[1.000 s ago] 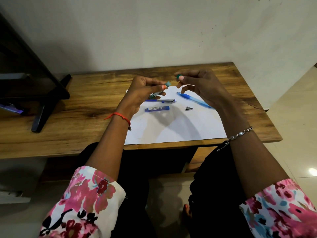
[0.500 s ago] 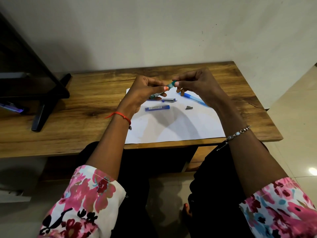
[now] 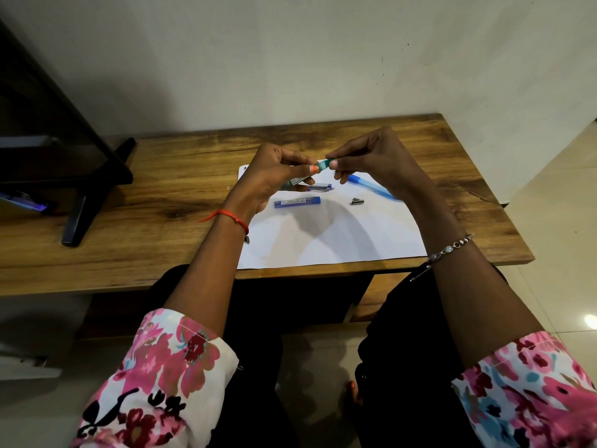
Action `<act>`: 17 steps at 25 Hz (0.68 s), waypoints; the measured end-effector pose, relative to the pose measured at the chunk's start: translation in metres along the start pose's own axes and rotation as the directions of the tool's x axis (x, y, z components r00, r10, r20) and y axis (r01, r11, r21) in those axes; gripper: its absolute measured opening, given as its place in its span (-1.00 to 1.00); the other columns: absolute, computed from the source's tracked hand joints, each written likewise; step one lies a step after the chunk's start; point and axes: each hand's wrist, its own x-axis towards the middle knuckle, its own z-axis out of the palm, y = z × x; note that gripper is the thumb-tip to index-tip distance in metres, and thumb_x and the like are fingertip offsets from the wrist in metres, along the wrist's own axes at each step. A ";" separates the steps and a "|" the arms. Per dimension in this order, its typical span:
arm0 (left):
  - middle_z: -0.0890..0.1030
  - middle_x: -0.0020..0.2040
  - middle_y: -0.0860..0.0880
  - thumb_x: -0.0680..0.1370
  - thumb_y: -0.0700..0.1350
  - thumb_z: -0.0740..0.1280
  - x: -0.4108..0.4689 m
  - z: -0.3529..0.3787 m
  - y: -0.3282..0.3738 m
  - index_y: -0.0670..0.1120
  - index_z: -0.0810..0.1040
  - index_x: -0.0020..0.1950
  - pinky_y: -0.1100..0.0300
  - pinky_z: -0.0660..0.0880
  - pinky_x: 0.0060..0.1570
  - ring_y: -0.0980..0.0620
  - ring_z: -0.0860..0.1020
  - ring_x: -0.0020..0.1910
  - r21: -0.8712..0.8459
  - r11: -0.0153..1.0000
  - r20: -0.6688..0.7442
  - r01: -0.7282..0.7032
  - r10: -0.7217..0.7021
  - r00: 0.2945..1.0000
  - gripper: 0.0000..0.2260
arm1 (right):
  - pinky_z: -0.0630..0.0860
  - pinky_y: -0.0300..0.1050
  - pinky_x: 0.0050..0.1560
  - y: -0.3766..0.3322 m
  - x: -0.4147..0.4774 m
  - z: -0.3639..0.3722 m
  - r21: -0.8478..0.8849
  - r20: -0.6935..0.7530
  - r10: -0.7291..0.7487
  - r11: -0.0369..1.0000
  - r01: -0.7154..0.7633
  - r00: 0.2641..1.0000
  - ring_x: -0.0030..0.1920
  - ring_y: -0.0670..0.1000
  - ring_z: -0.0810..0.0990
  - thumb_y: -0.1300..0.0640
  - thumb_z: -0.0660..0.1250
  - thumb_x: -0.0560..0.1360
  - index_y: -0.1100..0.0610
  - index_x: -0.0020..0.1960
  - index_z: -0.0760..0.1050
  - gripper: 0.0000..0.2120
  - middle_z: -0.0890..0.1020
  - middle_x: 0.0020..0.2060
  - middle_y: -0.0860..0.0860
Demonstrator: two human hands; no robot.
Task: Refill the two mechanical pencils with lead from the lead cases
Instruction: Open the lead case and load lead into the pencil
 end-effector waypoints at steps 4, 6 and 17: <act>0.62 -0.23 -0.04 0.42 -0.30 0.41 -0.002 0.000 0.001 -0.20 0.60 0.02 0.27 0.61 -0.26 0.14 0.62 -0.41 0.038 0.999 0.006 -0.021 0.021 1.000 -0.82 | 0.57 -0.29 -0.29 -0.001 -0.001 -0.001 -0.041 0.035 -0.011 0.999 0.012 0.999 -0.45 -0.07 0.62 0.41 0.41 0.39 0.38 0.03 0.60 -0.79 0.67 -0.44 -0.02; 0.62 -0.22 -0.05 0.42 -0.30 0.41 -0.002 0.000 0.001 -0.21 0.60 0.03 0.28 0.61 -0.26 0.15 0.62 -0.41 0.057 0.998 0.012 -0.027 0.026 1.000 -0.80 | 0.56 -0.30 -0.29 -0.001 -0.001 -0.003 -0.051 0.047 -0.010 0.999 0.012 0.999 -0.45 -0.08 0.62 0.42 0.41 0.39 0.38 0.03 0.60 -0.79 0.67 -0.44 0.00; 0.63 -0.25 -0.06 0.43 -0.26 0.41 0.001 -0.001 0.000 -0.28 0.61 0.02 0.24 0.62 -0.23 0.14 0.61 -0.37 0.063 0.998 0.051 -0.019 0.016 0.999 -0.81 | 0.59 -0.27 -0.28 0.001 -0.002 -0.002 0.009 0.097 0.016 1.000 -0.017 0.995 -0.43 -0.04 0.65 0.43 0.40 0.39 0.40 0.04 0.58 -0.77 0.67 -0.46 -0.02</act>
